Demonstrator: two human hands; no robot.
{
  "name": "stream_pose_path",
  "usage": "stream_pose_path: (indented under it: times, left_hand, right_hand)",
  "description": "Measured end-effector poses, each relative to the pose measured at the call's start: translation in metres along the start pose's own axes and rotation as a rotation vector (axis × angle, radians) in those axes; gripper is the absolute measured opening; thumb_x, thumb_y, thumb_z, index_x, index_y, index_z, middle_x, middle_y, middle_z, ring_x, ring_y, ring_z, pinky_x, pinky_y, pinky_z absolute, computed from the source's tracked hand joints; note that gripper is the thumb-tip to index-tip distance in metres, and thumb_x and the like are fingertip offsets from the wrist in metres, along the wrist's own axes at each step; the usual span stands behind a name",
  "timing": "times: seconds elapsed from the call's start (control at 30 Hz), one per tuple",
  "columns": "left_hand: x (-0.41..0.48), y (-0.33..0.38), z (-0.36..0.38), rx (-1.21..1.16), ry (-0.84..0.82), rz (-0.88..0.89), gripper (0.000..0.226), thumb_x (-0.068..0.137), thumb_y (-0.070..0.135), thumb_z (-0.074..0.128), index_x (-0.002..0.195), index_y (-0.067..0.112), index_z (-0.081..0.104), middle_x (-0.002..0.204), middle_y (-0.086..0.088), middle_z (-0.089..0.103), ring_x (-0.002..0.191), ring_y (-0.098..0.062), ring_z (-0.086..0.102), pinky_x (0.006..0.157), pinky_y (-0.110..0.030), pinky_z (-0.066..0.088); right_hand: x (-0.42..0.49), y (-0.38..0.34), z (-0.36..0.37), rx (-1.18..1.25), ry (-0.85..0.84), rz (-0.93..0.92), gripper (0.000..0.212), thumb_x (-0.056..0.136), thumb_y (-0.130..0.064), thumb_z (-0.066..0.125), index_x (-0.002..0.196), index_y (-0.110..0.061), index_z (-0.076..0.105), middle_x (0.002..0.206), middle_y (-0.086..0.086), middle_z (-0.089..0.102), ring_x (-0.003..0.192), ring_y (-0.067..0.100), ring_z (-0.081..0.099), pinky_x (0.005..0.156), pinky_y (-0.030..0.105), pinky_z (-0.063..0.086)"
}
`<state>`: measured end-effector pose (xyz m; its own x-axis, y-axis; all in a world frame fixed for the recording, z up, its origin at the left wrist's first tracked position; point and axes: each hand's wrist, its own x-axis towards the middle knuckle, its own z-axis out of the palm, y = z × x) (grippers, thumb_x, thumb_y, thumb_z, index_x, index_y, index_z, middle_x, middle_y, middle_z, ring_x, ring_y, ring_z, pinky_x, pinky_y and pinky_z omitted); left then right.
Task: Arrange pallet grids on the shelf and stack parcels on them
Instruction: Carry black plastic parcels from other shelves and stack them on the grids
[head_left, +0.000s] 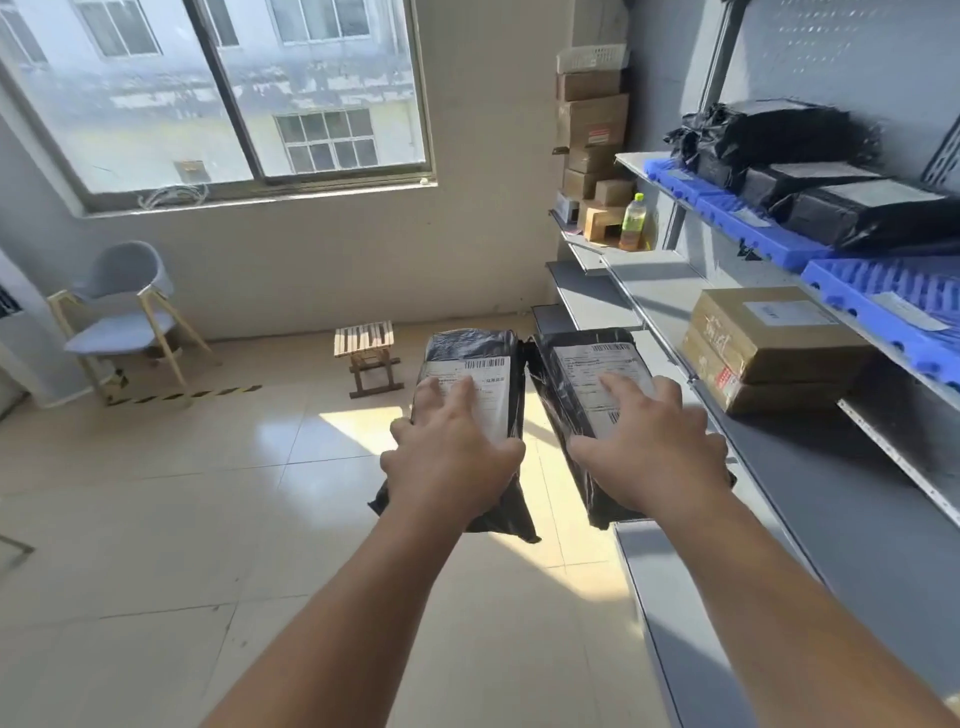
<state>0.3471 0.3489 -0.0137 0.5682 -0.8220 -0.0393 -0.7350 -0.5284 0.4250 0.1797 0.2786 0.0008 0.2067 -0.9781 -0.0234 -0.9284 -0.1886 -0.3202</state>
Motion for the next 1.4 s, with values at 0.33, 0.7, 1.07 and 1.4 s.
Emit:
stream_pose_path:
  times: [0.33, 0.7, 1.07, 1.4]
  left_hand:
    - [0.153, 0.057, 0.003, -0.016, -0.035, 0.134, 0.085, 0.077, 0.058, 0.058, 0.151, 0.045, 0.02, 0.163, 0.012, 0.01, 0.138, -0.038, 0.031, 0.103, -0.057, 0.04]
    - [0.308, 0.156, 0.0, -0.01, 0.032, 0.214, 0.086, 0.076, 0.06, 0.058, 0.151, 0.046, 0.02, 0.161, 0.013, 0.014, 0.132, -0.036, 0.037, 0.1, -0.056, 0.045]
    - [0.449, 0.243, 0.014, -0.054, 0.004, 0.402, 0.078, 0.076, 0.059, 0.059, 0.146, 0.046, 0.027, 0.156, 0.01, 0.021, 0.125, -0.035, 0.041, 0.096, -0.055, 0.046]
    - [0.557, 0.342, 0.028, -0.097, -0.138, 0.807, 0.081, 0.073, 0.057, 0.06, 0.146, 0.047, 0.026, 0.157, 0.009, 0.021, 0.132, -0.04, 0.039, 0.099, -0.058, 0.045]
  right_hand:
    - [0.137, -0.011, -0.01, -0.007, 0.039, 0.122, 0.081, 0.08, -0.062, 0.053, 0.152, -0.046, 0.022, 0.151, 0.005, 0.027, 0.126, 0.037, 0.04, 0.099, 0.05, 0.037]
    - [0.307, 0.003, -0.052, 0.049, 0.143, 0.112, 0.08, 0.081, -0.062, 0.054, 0.153, -0.044, 0.023, 0.15, 0.005, 0.03, 0.124, 0.036, 0.042, 0.1, 0.051, 0.041]
    - [0.423, 0.013, -0.087, 0.021, 0.282, 0.274, 0.075, 0.078, -0.056, 0.056, 0.148, -0.046, 0.029, 0.14, 0.004, 0.035, 0.114, 0.036, 0.043, 0.094, 0.048, 0.039]
    - [0.489, 0.02, -0.132, -0.043, 0.487, 0.637, 0.069, 0.079, -0.059, 0.06, 0.142, -0.043, 0.036, 0.145, 0.007, 0.034, 0.122, 0.04, 0.04, 0.094, 0.051, 0.039]
